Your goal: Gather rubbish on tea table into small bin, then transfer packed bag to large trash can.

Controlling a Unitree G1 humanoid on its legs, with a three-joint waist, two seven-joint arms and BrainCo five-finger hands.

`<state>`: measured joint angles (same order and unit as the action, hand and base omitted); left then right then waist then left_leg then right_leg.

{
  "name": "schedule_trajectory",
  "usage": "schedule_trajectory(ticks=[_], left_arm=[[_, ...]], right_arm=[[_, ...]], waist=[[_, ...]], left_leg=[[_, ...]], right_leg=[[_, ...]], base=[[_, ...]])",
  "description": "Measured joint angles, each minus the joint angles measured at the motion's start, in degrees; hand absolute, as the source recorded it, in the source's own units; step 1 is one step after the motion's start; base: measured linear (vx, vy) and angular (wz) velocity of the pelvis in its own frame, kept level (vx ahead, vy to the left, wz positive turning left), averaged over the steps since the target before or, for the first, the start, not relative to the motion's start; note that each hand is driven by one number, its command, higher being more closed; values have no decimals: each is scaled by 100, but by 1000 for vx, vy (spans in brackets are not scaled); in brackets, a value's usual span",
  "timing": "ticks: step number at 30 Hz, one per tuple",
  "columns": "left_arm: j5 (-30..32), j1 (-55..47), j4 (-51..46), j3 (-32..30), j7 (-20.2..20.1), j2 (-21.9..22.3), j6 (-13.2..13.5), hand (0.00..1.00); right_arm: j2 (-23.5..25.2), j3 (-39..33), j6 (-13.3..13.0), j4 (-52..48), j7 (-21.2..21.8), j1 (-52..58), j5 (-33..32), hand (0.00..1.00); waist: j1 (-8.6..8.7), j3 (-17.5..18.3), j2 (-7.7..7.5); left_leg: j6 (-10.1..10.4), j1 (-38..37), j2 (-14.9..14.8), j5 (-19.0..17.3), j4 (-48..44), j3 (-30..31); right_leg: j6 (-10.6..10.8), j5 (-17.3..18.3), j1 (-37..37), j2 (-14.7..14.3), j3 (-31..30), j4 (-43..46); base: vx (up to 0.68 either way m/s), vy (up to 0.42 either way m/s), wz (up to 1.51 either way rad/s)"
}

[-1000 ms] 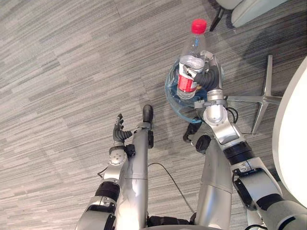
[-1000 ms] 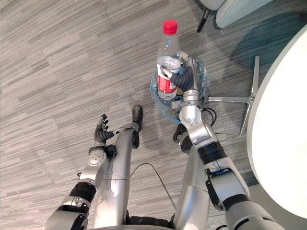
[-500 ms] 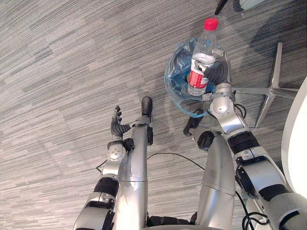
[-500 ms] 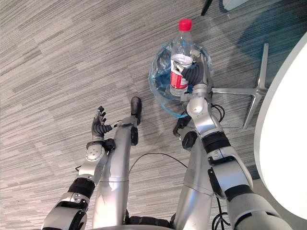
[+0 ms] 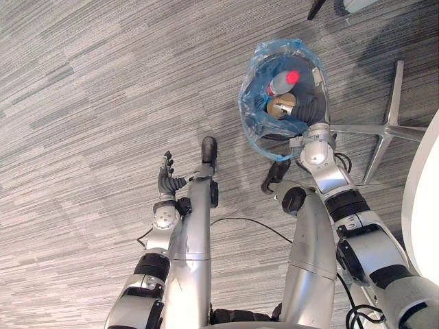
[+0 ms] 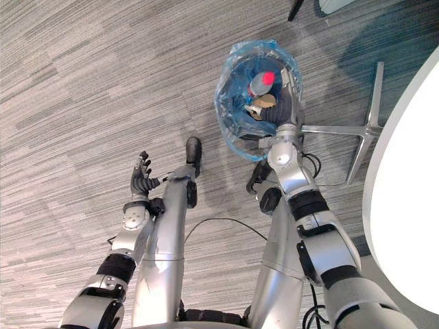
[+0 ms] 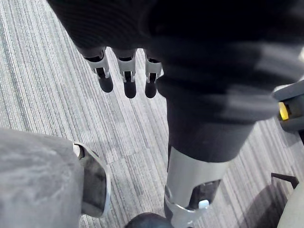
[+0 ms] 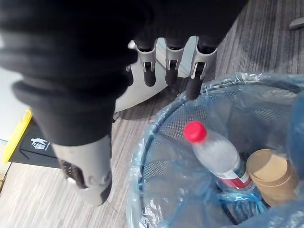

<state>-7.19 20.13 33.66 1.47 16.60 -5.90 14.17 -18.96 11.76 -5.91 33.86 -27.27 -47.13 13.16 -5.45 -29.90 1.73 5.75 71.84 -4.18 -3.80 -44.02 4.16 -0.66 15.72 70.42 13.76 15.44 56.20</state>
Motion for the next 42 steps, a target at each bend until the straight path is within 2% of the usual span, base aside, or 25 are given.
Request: schedule_trajectory(ticks=[7, 17, 24, 28, 33, 42], left_arm=[[7, -1, 51, -118, -1, 2, -55, 0], [16, -19, 67, -189, -28, -71, -111, 0], [15, -16, 74, -163, -33, -108, -53, 0], [12, 25, 178, -154, -33, -105, -2, 0], [0, 138, 177, -148, -32, -112, 32, 0], [-117, 251, 166, -101, -7, -116, 114, 0]], right_arm=[[44, 127, -31, -677, 102, 456, 339, 0], [28, 647, -50, -869, 402, 701, 1168, 0], [-160, 1373, -29, -222, 687, 405, 1978, 0], [-149, 1412, -11, 160, 744, 310, 2125, 0], [-143, 1407, 156, 678, 729, 118, 2251, 0], [-28, 1342, 643, 1513, 637, -163, 2548, 0]], waist=[[17, 3, -23], [43, 4, -212], [45, 3, -217], [13, 3, -217], [2, 3, -217], [-2, 4, -216]], left_leg=[[12, -100, -85, 7, -3, -2], [104, -404, -173, 131, 337, -7], [121, -356, -164, 165, 408, 28], [100, -288, -130, 163, 412, 43], [65, -91, -81, 177, 402, 65], [48, 151, 26, 200, 402, 134]], right_leg=[[-85, -56, -107, -73, 4, -59], [-98, -75, -311, -183, 45, -253], [-100, -75, -302, -187, 117, -316], [-94, -71, -258, -163, 132, -311], [-89, -66, -72, -108, 152, -265], [-65, -15, 126, -24, 222, -198]], base=[[-25, 10, -7], [-22, 0, -3], [-1, 4, 2], [-9, 14, 5], [-19, 12, 7], [-13, 6, 8]])
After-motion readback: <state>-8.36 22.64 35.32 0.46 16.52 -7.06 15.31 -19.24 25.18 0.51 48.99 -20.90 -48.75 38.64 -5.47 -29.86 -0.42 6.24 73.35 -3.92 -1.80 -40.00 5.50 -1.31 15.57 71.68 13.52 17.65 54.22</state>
